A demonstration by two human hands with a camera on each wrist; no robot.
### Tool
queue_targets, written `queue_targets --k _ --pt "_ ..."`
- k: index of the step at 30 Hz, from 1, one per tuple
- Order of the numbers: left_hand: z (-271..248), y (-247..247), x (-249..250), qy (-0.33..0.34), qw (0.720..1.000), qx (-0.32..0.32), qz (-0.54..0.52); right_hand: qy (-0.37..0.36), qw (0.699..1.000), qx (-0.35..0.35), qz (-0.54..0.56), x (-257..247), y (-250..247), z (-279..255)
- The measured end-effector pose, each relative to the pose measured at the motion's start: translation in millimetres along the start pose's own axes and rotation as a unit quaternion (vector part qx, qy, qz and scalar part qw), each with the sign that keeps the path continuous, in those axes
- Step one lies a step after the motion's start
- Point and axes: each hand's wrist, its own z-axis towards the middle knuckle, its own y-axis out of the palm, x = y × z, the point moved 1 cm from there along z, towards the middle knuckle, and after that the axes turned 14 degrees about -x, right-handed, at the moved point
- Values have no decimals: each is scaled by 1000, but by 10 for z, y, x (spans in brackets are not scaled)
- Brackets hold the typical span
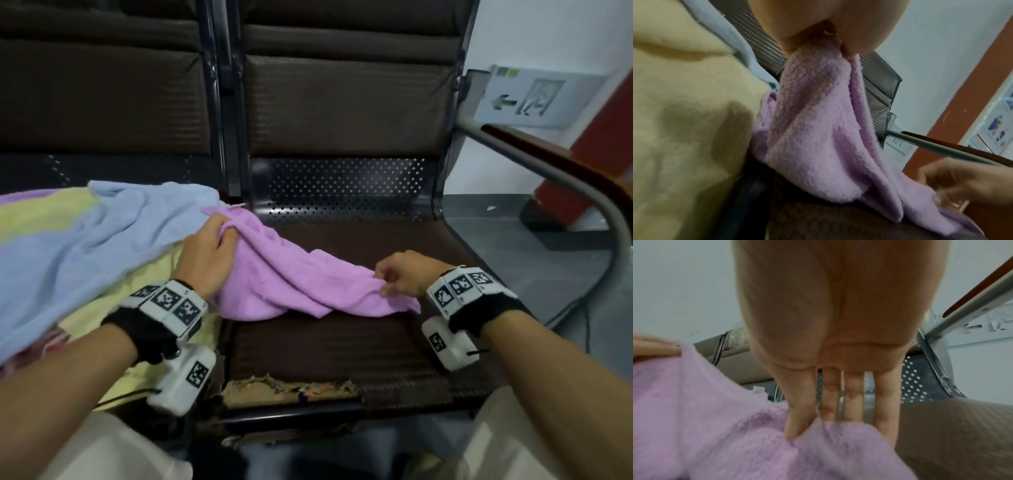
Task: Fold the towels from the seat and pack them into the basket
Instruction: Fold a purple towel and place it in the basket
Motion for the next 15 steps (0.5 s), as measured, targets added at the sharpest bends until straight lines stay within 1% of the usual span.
queue_targets --k 3,6,7,8,10,11,12,13,15 --pt "-4 41 34 18 1000 1 -6 -23 998 61 -21 -101 -141 -43" --pt "-2 72 121 39 999 5 -24 -58 987 150 -30 -262 -269 -131" --pt "-9 90 154 44 999 -1 -30 -76 980 185 -9 -315 -296 -165" --pt "-22 102 191 49 998 -7 -37 -97 970 220 38 -374 -331 -196" --pt "-49 110 280 75 995 -30 -66 -132 936 280 167 -485 -406 -222" --pt "-70 109 332 94 991 -46 -86 -145 920 291 218 -565 -432 -207" --pt "-96 110 390 112 987 -59 -104 -159 912 285 248 -654 -445 -179" --pt "-118 111 447 129 983 -68 -116 -176 913 260 259 -752 -438 -158" --pt "-141 114 541 157 976 -67 -137 -228 925 176 250 -950 -384 -131"
